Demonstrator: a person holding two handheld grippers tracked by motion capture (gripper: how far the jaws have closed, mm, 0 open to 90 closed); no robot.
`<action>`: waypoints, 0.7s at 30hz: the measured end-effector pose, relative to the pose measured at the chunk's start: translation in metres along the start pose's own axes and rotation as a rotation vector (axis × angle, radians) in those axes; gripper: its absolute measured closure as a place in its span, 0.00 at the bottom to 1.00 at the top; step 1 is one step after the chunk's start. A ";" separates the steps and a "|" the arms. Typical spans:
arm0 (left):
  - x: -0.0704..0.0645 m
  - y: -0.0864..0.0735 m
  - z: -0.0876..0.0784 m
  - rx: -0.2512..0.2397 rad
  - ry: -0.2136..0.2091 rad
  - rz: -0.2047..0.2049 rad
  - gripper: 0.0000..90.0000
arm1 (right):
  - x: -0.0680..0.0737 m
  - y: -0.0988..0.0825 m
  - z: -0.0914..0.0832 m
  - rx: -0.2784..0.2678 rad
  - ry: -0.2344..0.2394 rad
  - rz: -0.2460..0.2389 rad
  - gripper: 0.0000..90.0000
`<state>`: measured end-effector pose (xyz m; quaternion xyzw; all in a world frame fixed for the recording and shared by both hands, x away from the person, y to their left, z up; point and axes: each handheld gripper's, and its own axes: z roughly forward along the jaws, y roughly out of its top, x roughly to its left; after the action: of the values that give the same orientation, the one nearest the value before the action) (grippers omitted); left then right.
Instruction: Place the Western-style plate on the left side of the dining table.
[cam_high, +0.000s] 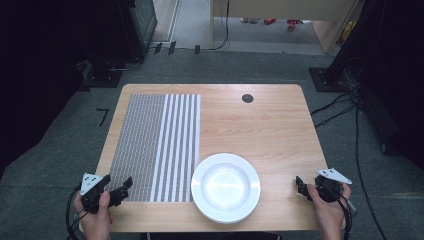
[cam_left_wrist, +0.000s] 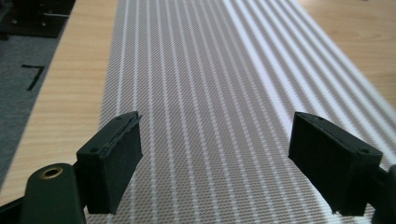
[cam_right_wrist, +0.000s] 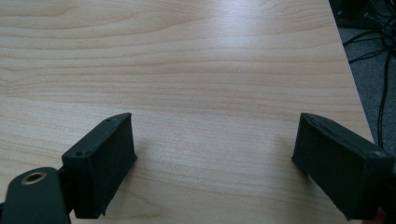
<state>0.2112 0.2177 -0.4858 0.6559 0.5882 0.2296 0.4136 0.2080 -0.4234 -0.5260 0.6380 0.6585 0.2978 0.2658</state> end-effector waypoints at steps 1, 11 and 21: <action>0.000 0.000 0.000 0.000 0.000 0.000 0.19 | 0.000 0.000 0.000 0.000 0.000 0.000 0.14; -0.027 0.020 0.002 -0.038 -0.049 0.021 0.19 | 0.000 0.000 0.000 0.002 -0.003 0.002 0.13; -0.049 0.029 0.010 -0.063 -0.080 -0.002 0.19 | 0.000 0.000 0.000 0.001 -0.003 0.000 0.13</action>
<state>0.2260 0.1690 -0.4582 0.6507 0.5642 0.2210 0.4576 0.2083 -0.4235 -0.5259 0.6385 0.6582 0.2967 0.2664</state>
